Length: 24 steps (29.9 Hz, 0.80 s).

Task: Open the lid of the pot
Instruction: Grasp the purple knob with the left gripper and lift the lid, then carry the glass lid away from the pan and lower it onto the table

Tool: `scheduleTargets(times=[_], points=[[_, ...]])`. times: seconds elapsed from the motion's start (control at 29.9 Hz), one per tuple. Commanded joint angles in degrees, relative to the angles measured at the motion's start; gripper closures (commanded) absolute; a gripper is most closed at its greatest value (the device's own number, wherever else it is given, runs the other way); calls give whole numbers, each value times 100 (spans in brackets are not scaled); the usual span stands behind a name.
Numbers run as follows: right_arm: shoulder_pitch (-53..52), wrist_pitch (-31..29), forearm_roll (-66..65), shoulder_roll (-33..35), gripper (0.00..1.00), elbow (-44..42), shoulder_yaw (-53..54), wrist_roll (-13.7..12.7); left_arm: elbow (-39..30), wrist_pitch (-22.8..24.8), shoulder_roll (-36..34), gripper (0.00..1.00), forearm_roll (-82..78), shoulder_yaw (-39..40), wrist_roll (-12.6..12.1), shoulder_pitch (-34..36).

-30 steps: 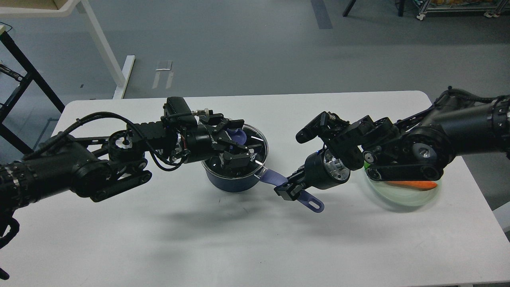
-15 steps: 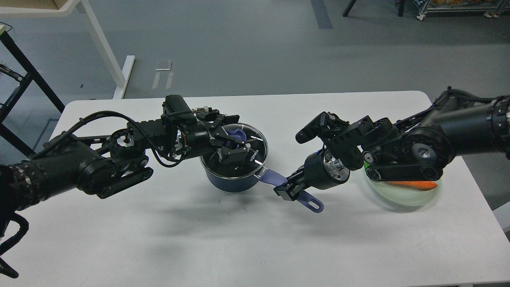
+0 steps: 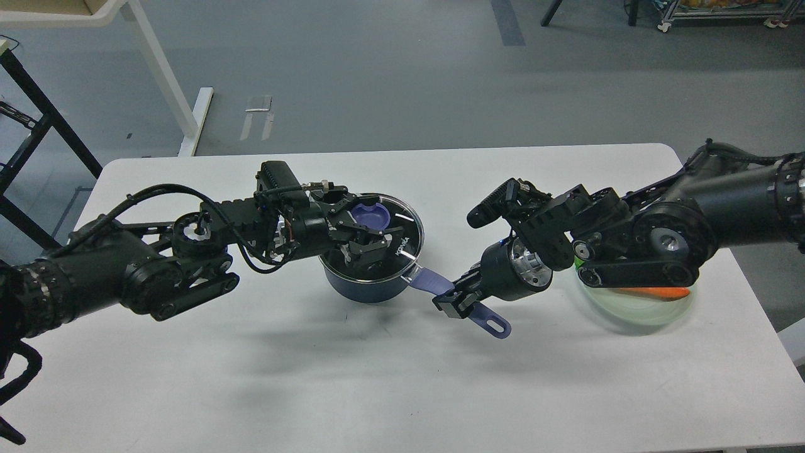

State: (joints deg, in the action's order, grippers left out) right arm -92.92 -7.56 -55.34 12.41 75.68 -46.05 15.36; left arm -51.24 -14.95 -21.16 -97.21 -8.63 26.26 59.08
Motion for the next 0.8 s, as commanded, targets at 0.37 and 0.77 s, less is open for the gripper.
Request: scheduleTargets(times=[0.37,0.77], points=[[28,0,15,25,73,0,-1,11,0,9,-72,62,53,107,142,68],[-42,-35,41,25,73,26,-1,2,9,45,-1038,61,1117,2,174,552]])
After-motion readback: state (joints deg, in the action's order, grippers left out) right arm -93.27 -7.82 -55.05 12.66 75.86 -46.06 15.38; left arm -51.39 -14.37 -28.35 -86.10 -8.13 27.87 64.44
